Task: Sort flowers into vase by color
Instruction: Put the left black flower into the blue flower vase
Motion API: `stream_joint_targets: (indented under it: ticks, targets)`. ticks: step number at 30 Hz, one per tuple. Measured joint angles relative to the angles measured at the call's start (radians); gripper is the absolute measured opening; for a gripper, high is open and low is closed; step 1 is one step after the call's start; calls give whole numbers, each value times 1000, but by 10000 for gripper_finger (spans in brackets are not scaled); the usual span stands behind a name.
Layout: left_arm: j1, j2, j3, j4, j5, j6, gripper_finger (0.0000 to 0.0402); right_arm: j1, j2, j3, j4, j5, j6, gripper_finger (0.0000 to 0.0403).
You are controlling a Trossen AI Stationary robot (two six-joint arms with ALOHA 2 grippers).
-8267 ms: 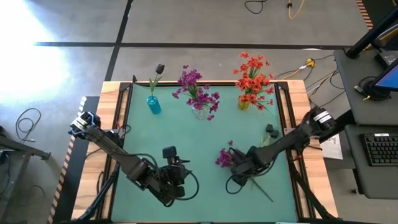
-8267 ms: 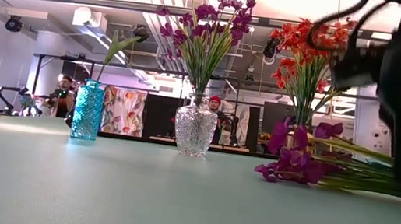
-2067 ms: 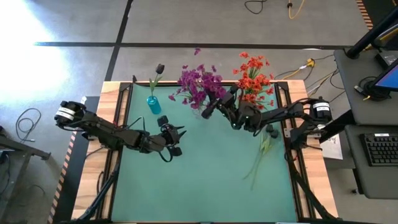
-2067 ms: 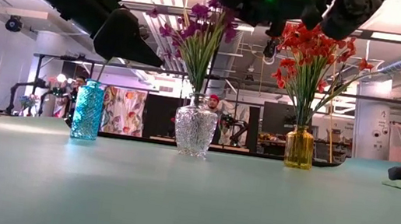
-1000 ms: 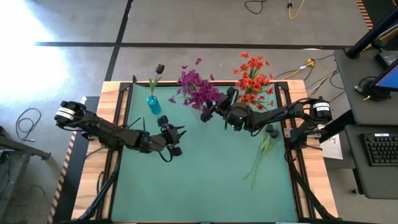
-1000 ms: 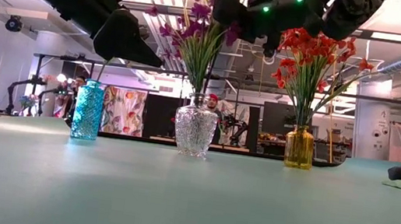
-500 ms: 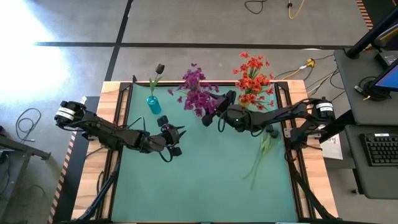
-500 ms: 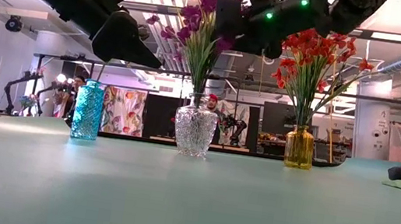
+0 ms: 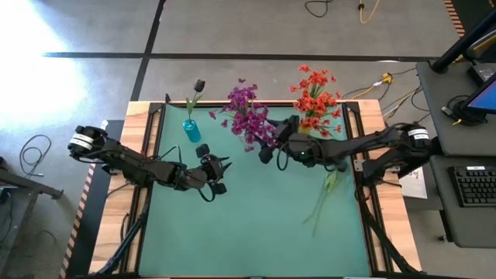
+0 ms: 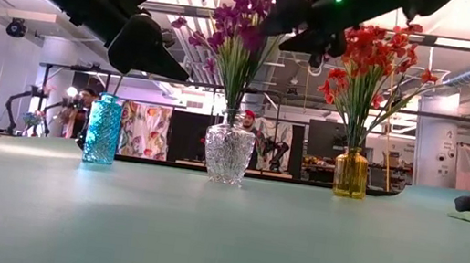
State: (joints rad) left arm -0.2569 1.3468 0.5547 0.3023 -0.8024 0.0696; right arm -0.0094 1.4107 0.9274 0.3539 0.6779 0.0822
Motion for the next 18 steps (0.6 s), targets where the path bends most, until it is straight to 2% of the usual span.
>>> stream_joint_targets:
  ticks: [9, 15, 18]
  targets:
    - [0, 0, 0, 2, 0, -16, 78, 51, -105, 0, -246, 2, 120, 345]
    - [0, 0, 1, 4, 0, -31, 78, 121, -166, 0, -434, -8, 277, 345]
    - [0, 0, 2, 4, 0, -31, 78, 152, -179, 0, -522, -50, 387, 345]
